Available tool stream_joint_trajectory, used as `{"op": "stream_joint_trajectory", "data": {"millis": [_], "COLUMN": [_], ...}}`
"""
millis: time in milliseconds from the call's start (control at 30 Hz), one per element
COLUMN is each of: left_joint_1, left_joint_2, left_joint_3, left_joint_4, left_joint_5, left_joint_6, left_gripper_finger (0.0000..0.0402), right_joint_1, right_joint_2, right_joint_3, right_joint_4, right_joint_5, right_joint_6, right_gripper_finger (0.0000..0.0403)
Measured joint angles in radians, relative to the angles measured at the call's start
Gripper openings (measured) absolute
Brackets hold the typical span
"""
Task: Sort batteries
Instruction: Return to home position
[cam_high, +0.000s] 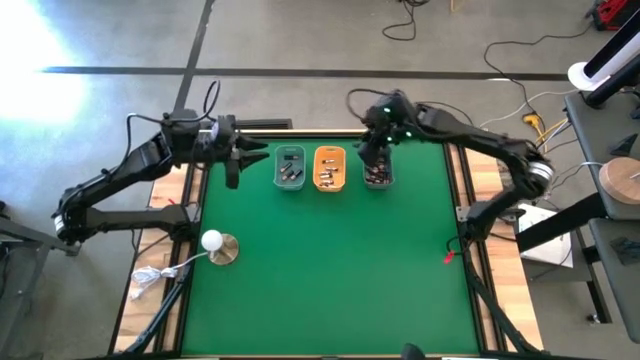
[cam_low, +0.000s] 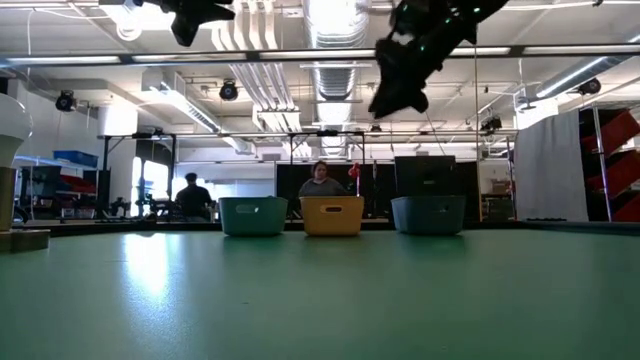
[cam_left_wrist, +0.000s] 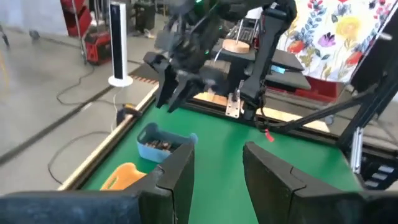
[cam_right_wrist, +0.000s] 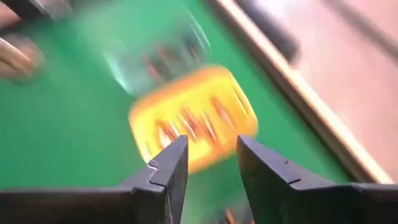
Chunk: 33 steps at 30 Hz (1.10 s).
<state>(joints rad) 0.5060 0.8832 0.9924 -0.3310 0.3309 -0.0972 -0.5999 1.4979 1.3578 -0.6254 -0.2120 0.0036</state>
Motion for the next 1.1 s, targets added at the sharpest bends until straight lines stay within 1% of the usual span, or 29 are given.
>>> {"op": "stream_joint_trajectory", "data": {"millis": [67,100,200,267,333,400,433,500,633,767,833,900,1000,1100], "left_joint_1": [-0.001,-0.001,-0.001,-0.001,-0.001,0.000,0.000,0.000,0.000,0.000,0.000,0.000,-0.001,0.000], "left_joint_2": [-0.016,-0.026,-0.049,-0.055,-0.054,-0.046,-0.039,-0.024,0.013,0.041,0.045,0.043,0.031,0.015], "left_joint_3": [0.000,0.000,0.000,0.000,0.000,0.000,0.000,0.000,0.000,-0.010,-0.031,-0.068,-0.153,-0.257], "left_joint_4": [-0.018,-0.043,-0.158,-0.250,-0.330,-0.382,-0.395,-0.402,-0.362,-0.320,-0.272,-0.200,-0.067,0.062], "left_joint_5": [0.000,0.001,-0.005,-0.042,-0.113,-0.174,-0.198,-0.221,-0.257,-0.253,-0.222,-0.167,-0.124,-0.123], "left_joint_6": [0.052,0.087,0.168,0.186,0.186,0.186,0.186,0.186,0.252,0.330,0.377,0.403,0.359,0.249], "left_gripper_finger": [0.0117,0.0117,0.0117,0.0117,0.0117,0.0117,0.0117,0.0117,0.0117,0.0117,0.0117,0.0117,0.0117,0.0117], "right_joint_1": [0.011,0.017,0.024,0.024,0.018,0.015,0.014,0.013,0.016,0.029,0.038,0.053,0.093,0.155], "right_joint_2": [-0.071,-0.103,-0.197,-0.249,-0.289,-0.317,-0.330,-0.361,-0.398,-0.435,-0.454,-0.478,-0.518,-0.547], "right_joint_3": [-0.088,-0.136,-0.295,-0.387,-0.452,-0.502,-0.521,-0.550,-0.575,-0.577,-0.580,-0.585,-0.603,-0.638], "right_joint_4": [0.173,0.250,0.468,0.571,0.589,0.571,0.554,0.481,0.483,0.543,0.567,0.582,0.600,0.624], "right_joint_5": [-0.032,-0.031,-0.023,-0.012,0.052,0.138,0.164,0.171,0.158,0.150,0.140,0.100,0.023,0.020], "right_joint_6": [0.032,0.054,0.119,0.153,0.178,0.141,0.107,0.063,0.046,-0.043,-0.082,-0.122,-0.183,-0.190], "right_gripper_finger": [0.0132,0.0132,0.0130,0.0127,0.0122,0.0118,0.0116,0.0114,0.0110,0.0111,0.0114,0.0118,0.0123,0.0127]}}
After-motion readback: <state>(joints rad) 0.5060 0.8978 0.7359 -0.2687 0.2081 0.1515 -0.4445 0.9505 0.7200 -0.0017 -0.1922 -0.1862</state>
